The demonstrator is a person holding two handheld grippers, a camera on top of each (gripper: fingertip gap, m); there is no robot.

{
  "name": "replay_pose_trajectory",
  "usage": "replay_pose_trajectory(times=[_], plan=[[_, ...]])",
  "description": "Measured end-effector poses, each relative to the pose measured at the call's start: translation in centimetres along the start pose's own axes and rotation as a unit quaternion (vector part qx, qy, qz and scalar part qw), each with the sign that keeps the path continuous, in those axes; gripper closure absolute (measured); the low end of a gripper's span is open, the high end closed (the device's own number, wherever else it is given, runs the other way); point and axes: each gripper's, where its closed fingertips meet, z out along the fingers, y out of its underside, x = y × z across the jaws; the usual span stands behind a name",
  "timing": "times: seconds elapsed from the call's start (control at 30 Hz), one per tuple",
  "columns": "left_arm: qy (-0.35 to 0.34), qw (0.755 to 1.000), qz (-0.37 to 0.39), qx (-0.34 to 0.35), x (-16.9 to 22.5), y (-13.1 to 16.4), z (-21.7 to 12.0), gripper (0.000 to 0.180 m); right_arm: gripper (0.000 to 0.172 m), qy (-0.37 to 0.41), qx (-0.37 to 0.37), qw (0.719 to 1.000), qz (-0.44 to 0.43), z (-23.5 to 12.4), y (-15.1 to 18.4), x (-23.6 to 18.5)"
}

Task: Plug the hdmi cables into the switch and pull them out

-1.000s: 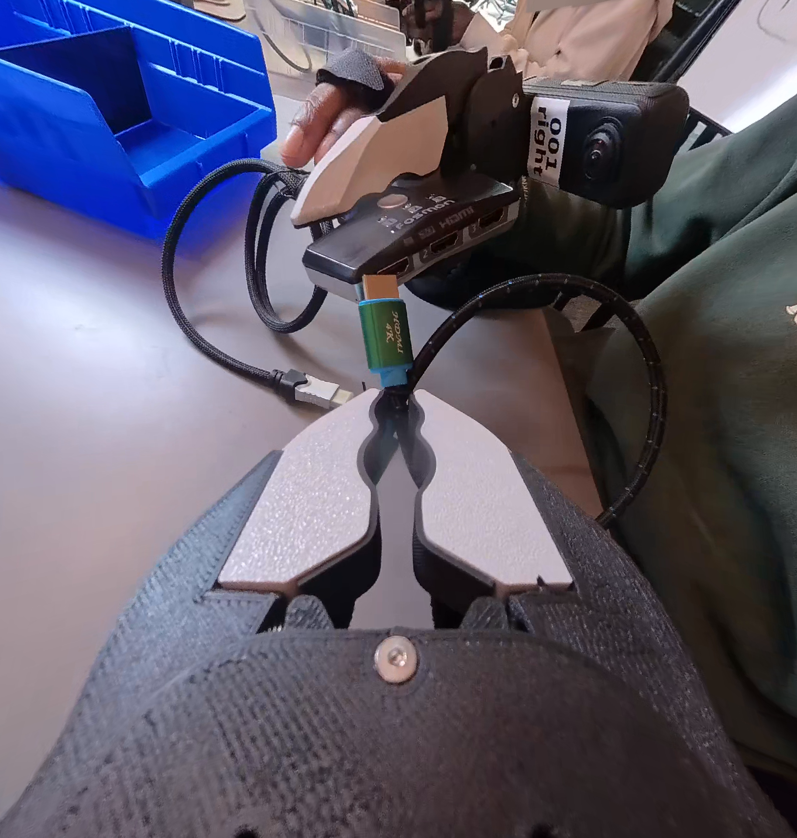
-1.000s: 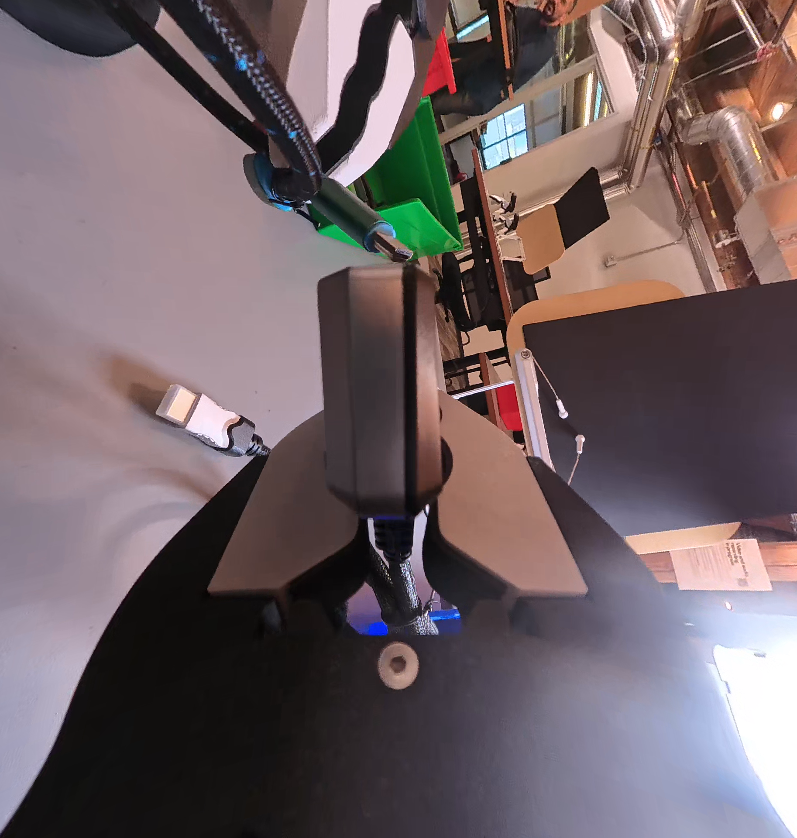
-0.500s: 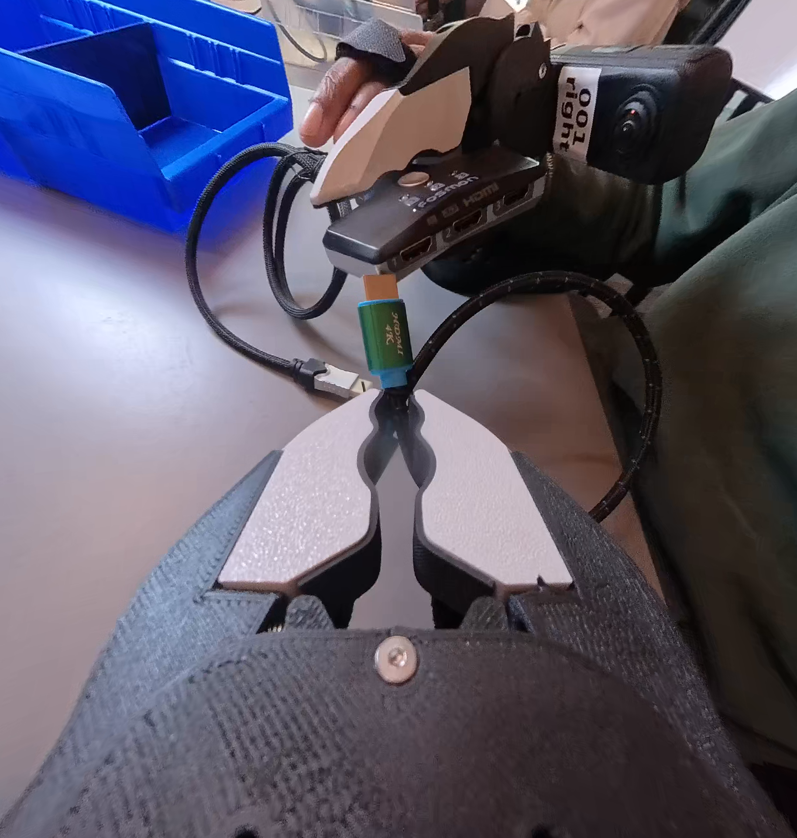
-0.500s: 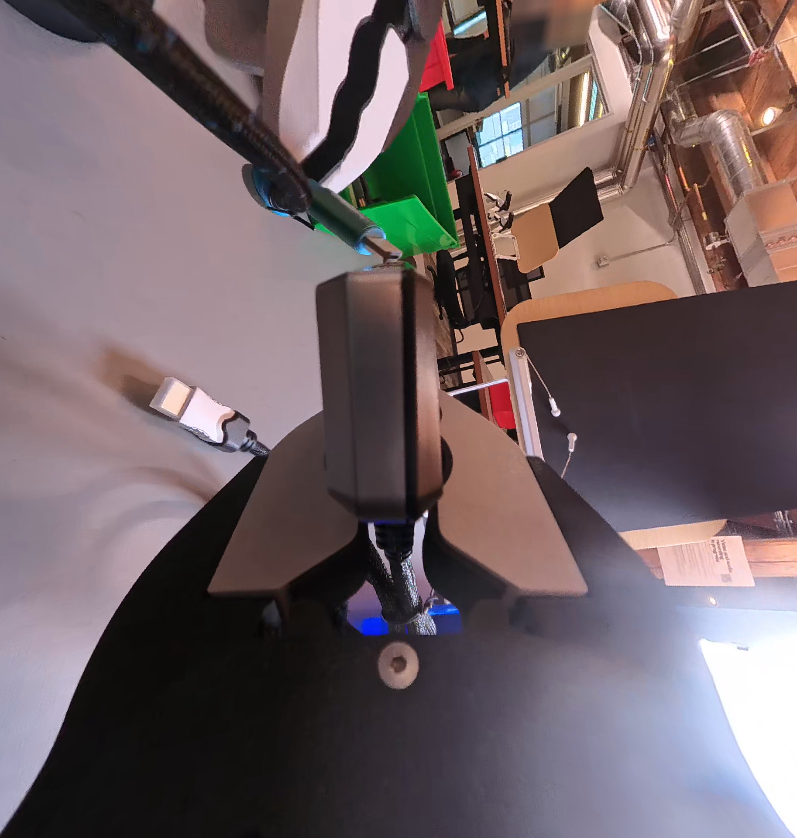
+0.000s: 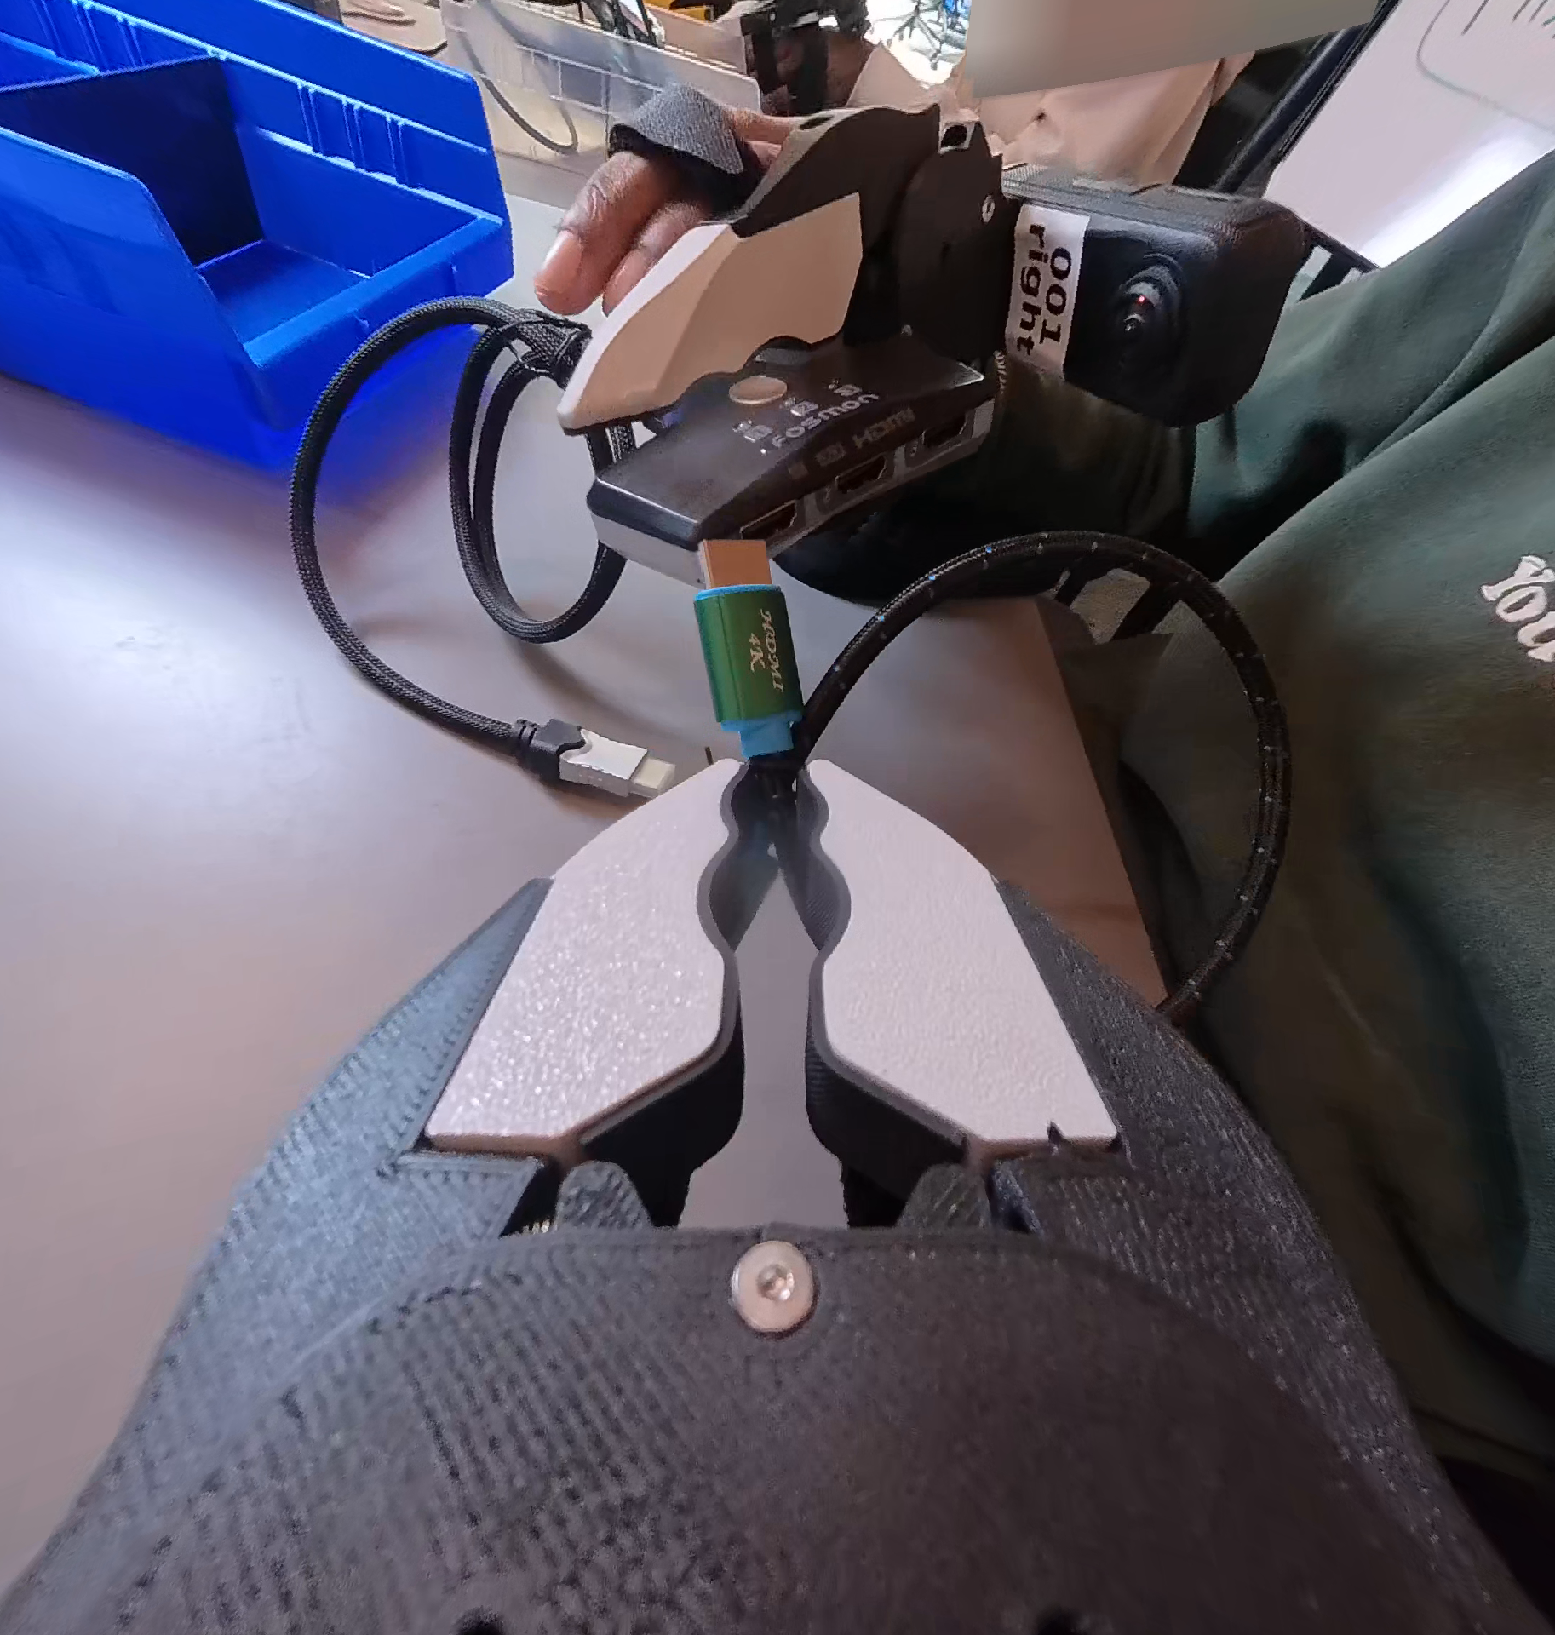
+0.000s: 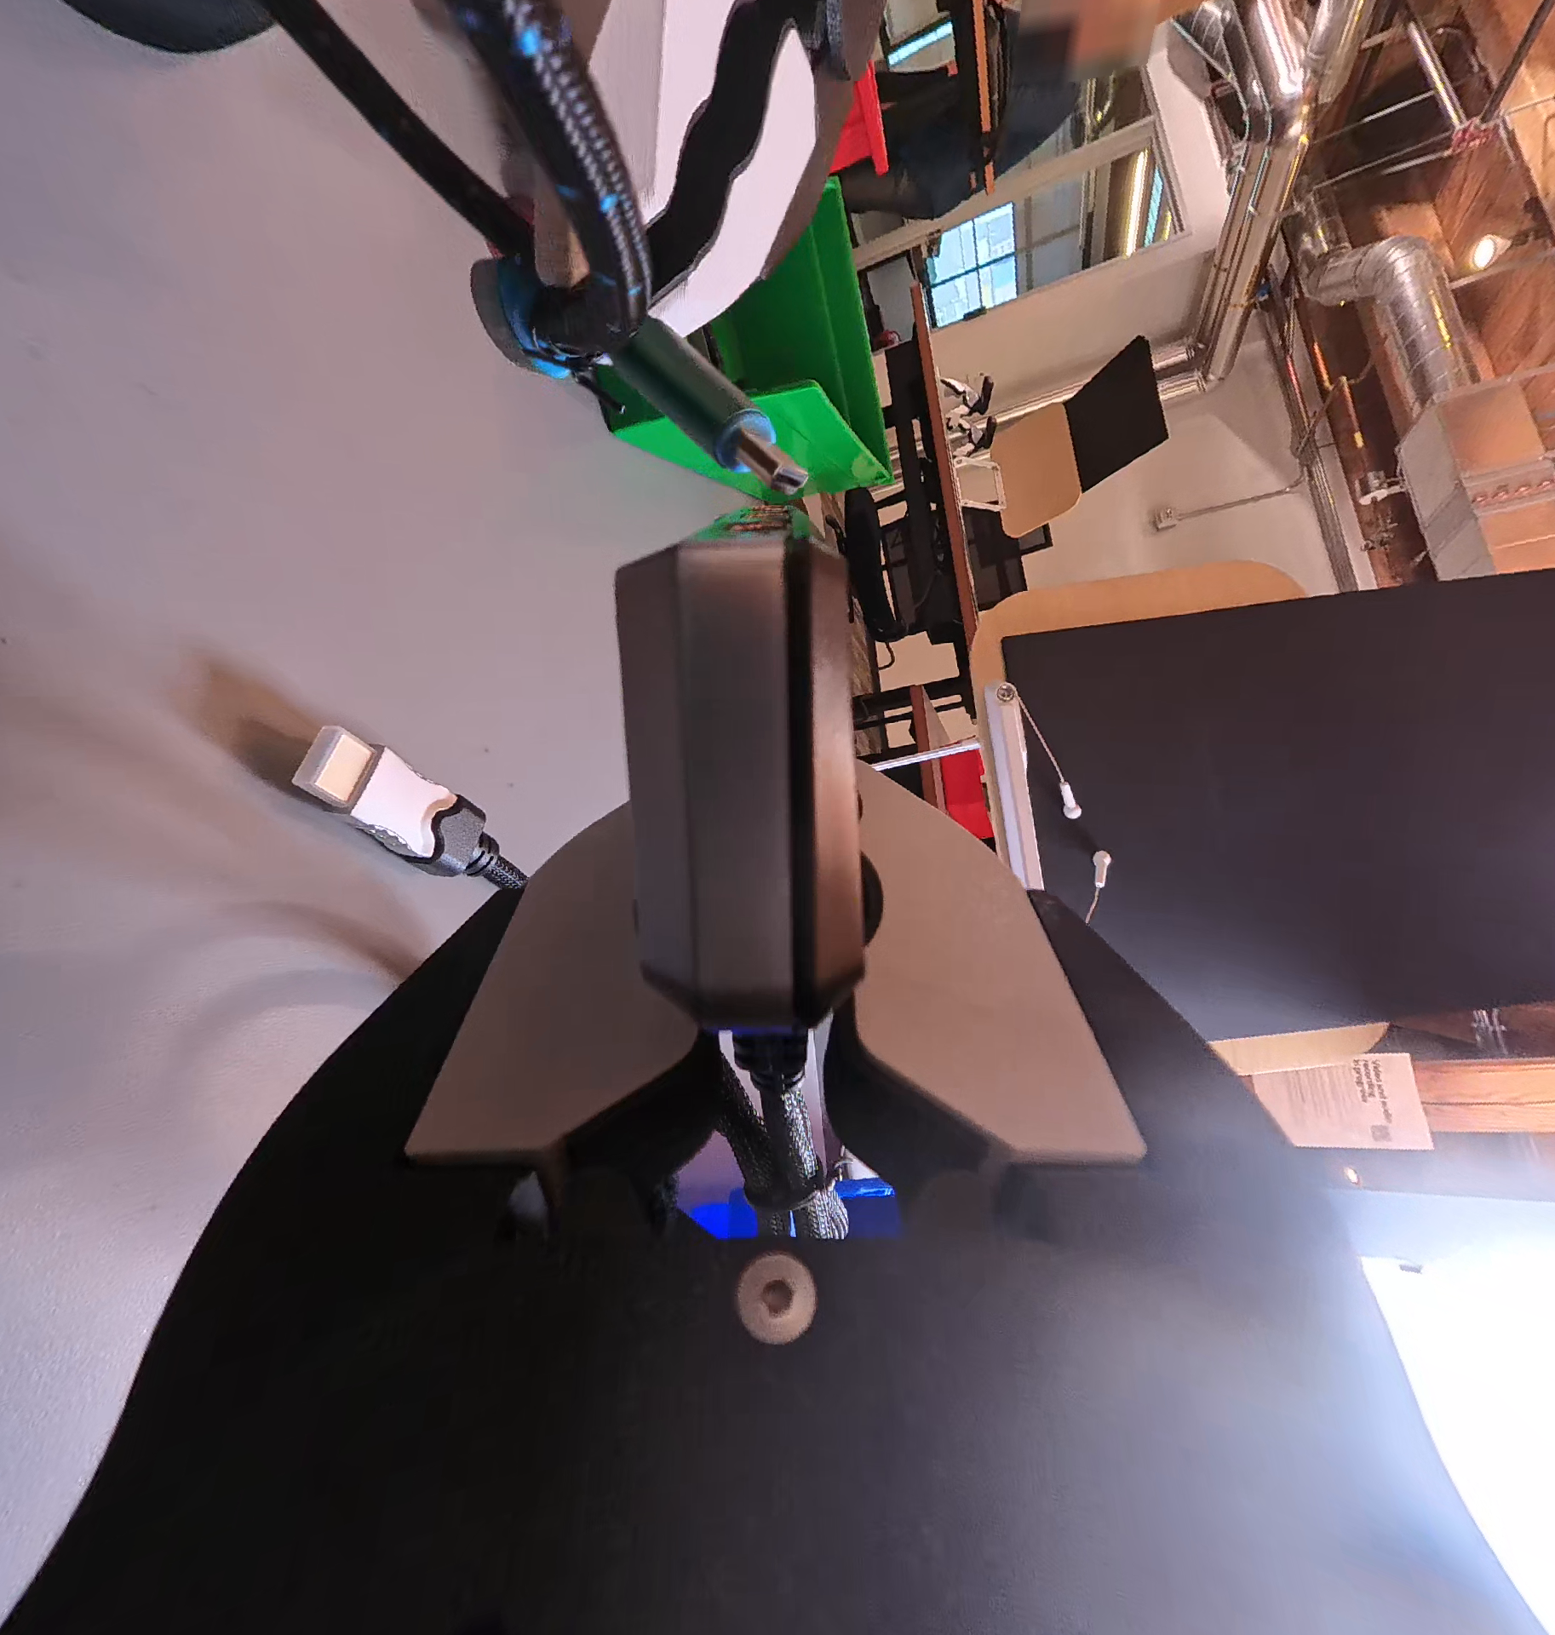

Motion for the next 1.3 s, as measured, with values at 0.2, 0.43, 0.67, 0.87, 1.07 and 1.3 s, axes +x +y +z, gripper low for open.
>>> replay_pose_trajectory(times=[0.2, 0.43, 0.67, 0.87, 1.07, 1.3], plan=[[0.041, 0.998, -0.054, -0.005, 0.7, 0.5, 0.6, 0.171, 0.149, -0.001, -0.014, 1.000, -0.024, 0.3, 0.1, -0.5], [0.052, 0.993, -0.100, -0.028, 0.7, 1.5, 1.2, 0.172, 0.149, -0.004, -0.035, 0.998, -0.061, 0.7, 0.7, -1.2], [0.075, 0.987, -0.131, -0.049, 1.1, 2.4, 1.5, 0.172, 0.149, -0.018, -0.041, 0.994, -0.097, 0.8, 0.7, -2.1], [0.084, 0.983, -0.147, -0.067, 1.2, 3.2, 1.7, 0.172, 0.149, -0.033, -0.038, 0.992, -0.115, 0.9, 0.7, -3.0], [0.058, 0.984, -0.157, -0.059, 0.0, 3.5, 1.7, 0.172, 0.149, -0.040, -0.043, 0.990, -0.126, 0.9, 0.9, -3.5], [0.063, 0.985, -0.142, -0.077, 0.1, 4.4, 2.2, 0.171, 0.148, -0.046, -0.053, 0.988, -0.135, 1.2, 1.1, -4.0]])
